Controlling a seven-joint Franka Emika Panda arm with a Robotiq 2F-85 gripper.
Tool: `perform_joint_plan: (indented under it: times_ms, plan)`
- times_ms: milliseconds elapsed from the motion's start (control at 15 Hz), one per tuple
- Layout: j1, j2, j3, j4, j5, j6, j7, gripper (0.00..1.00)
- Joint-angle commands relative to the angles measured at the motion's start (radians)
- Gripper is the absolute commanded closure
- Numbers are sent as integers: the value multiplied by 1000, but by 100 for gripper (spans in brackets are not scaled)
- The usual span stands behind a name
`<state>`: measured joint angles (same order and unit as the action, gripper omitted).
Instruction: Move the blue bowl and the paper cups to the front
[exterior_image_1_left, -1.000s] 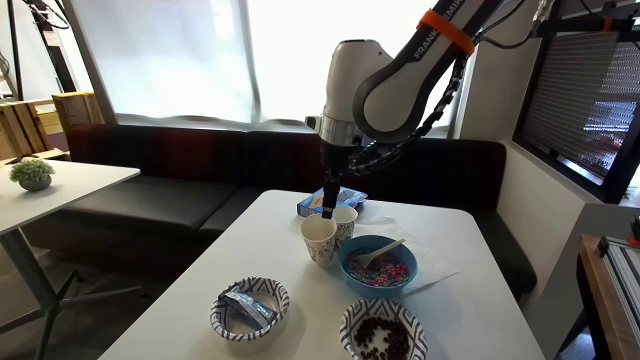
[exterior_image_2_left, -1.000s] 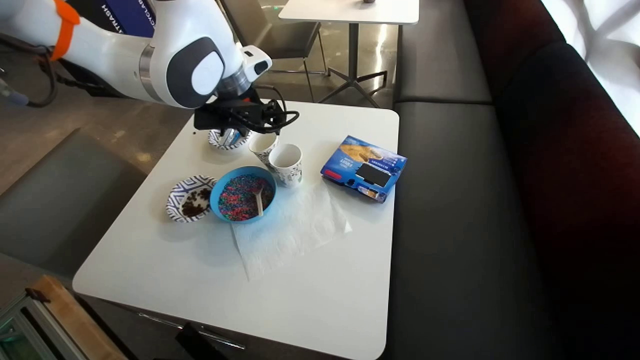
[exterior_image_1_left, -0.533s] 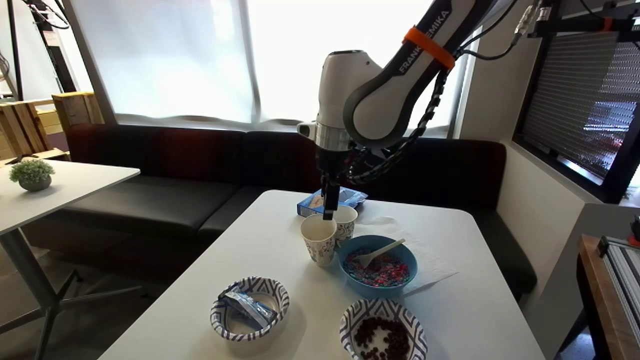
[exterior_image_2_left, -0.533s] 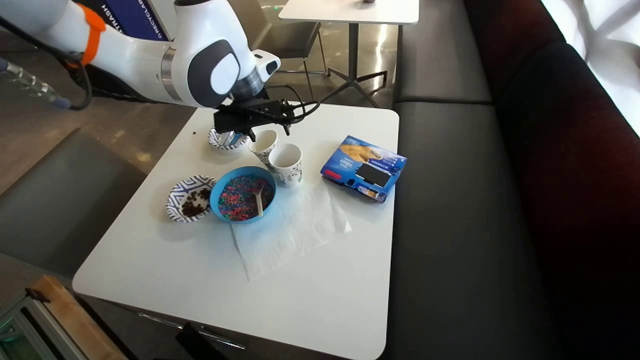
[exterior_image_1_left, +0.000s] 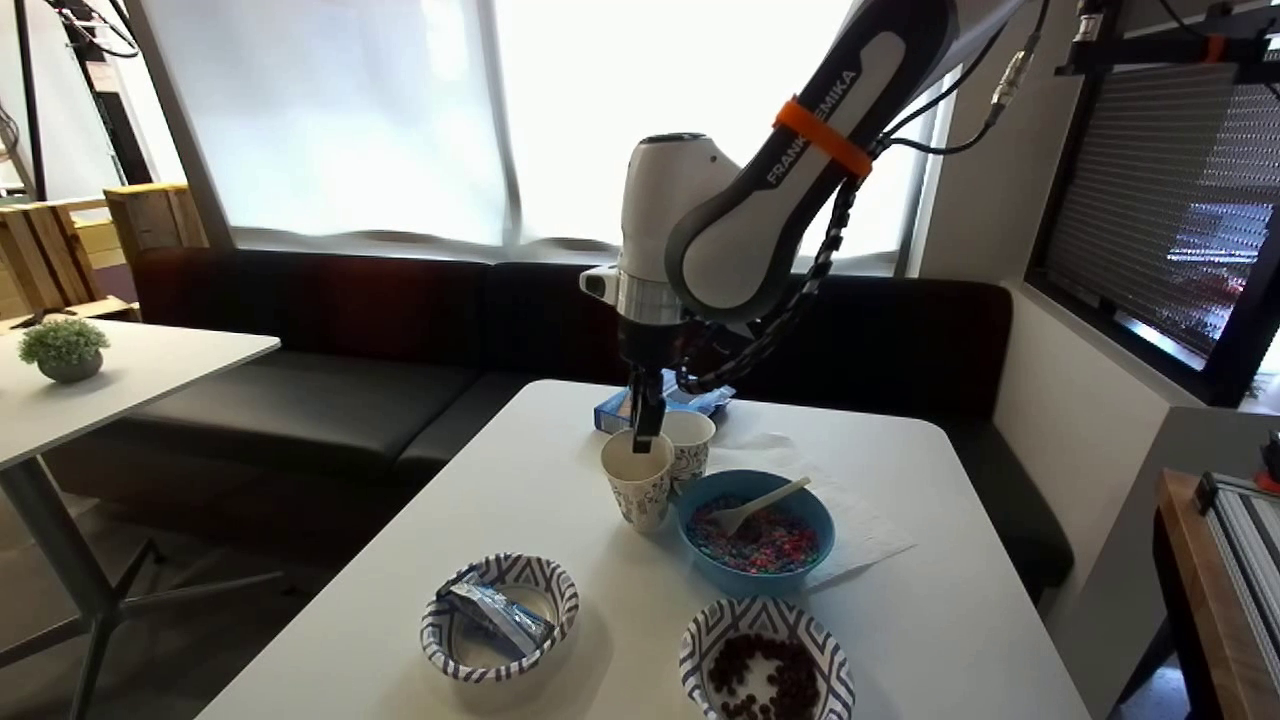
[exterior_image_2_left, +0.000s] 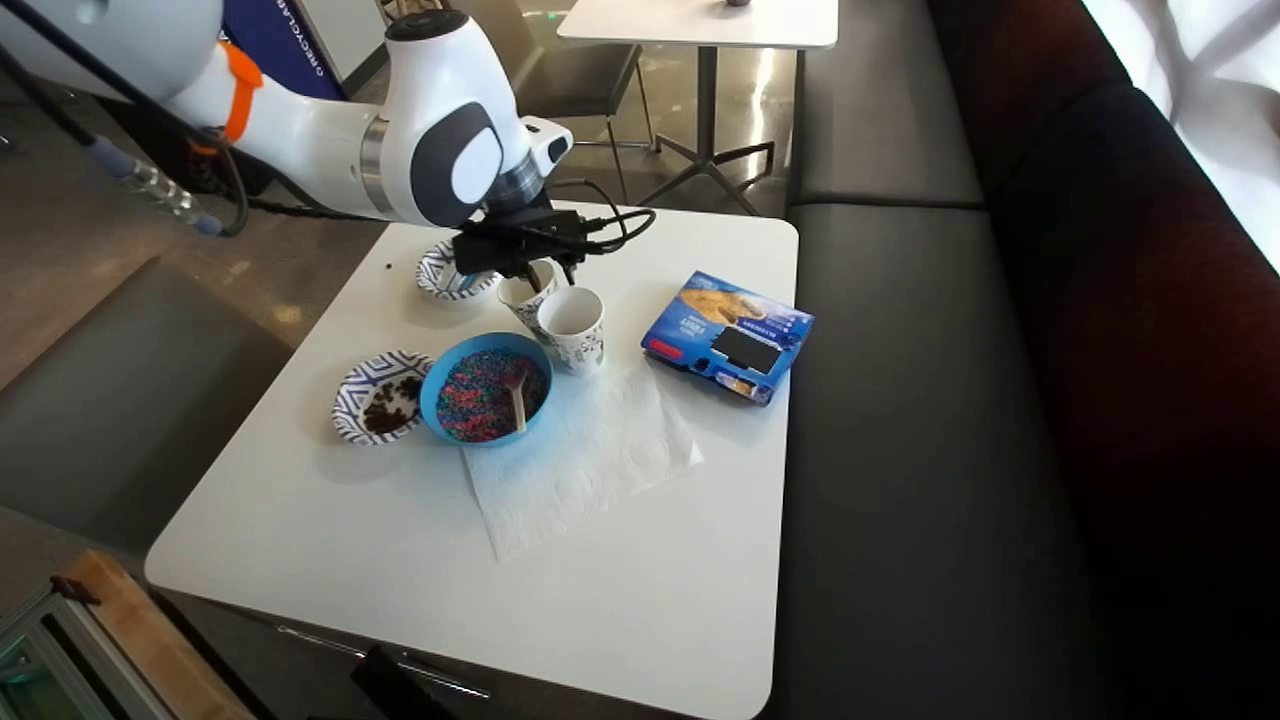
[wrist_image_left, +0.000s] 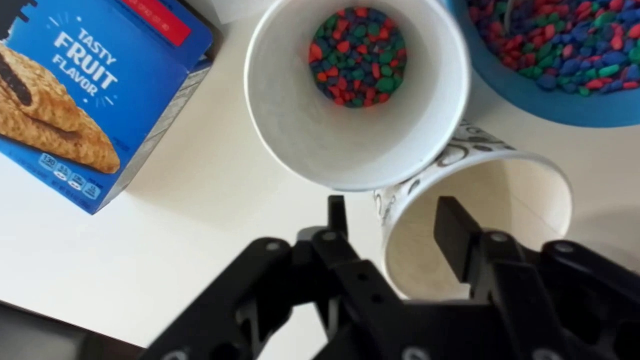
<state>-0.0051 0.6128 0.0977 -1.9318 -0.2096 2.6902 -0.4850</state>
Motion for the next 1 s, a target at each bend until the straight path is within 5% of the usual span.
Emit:
perform_joint_plan:
  times_ms: [0,200,933]
  plan:
    - [-8,41,16,35,-13,13,-13,82]
    - [-9,44,26,44,-7,12,-11,100]
    - [-93,62,108,65,117,36,-20,99]
